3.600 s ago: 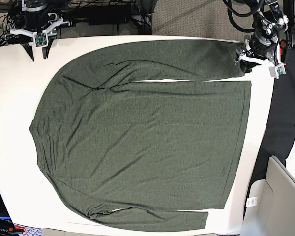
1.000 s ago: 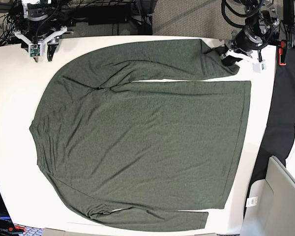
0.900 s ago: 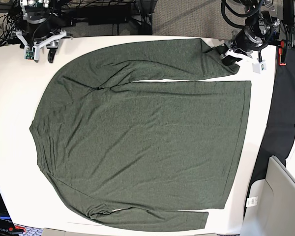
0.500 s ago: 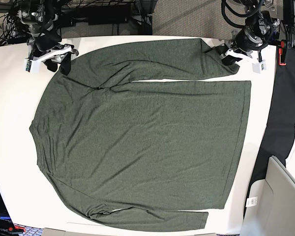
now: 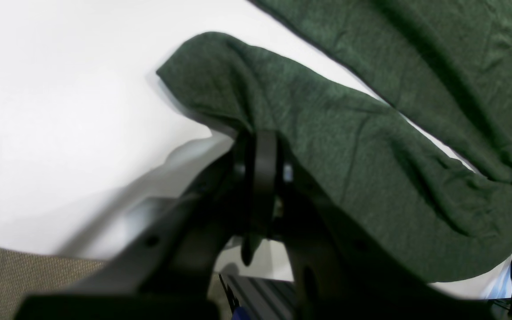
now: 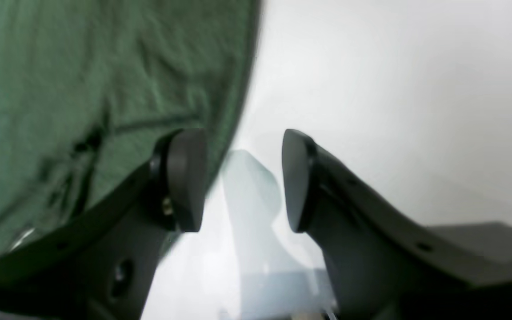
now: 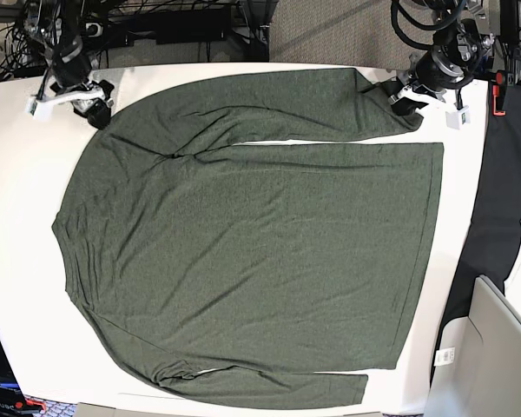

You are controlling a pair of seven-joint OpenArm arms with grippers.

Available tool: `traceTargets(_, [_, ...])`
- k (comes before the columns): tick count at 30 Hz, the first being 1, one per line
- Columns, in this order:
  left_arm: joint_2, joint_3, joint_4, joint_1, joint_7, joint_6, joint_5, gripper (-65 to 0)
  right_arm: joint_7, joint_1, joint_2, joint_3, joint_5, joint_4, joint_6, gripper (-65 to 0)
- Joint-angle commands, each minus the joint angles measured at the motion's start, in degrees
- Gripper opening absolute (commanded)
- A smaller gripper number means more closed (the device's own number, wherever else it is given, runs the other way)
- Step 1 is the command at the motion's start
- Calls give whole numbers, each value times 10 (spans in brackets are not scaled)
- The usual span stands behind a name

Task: Fold the T-shirt properly
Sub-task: 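Move the right gripper to the other shoulder corner and grasp it, then lift both shoulder corners and pull them apart to stretch the shirt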

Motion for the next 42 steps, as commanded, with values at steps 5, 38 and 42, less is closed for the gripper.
traceTargets(5, [-2,3,-6,12,43,17,35,-650,-5,15,-2,-2,28,-30,-6,-365])
traceTargets(38, [-2,3,-4,22,44,17,34,-650,-34,23,-22,-25,30,-39,-2,-650])
traceTargets(42, [-2,3,3,35,38,17,34,-650,-34,4,-7,-1,30,-18,4,-648])
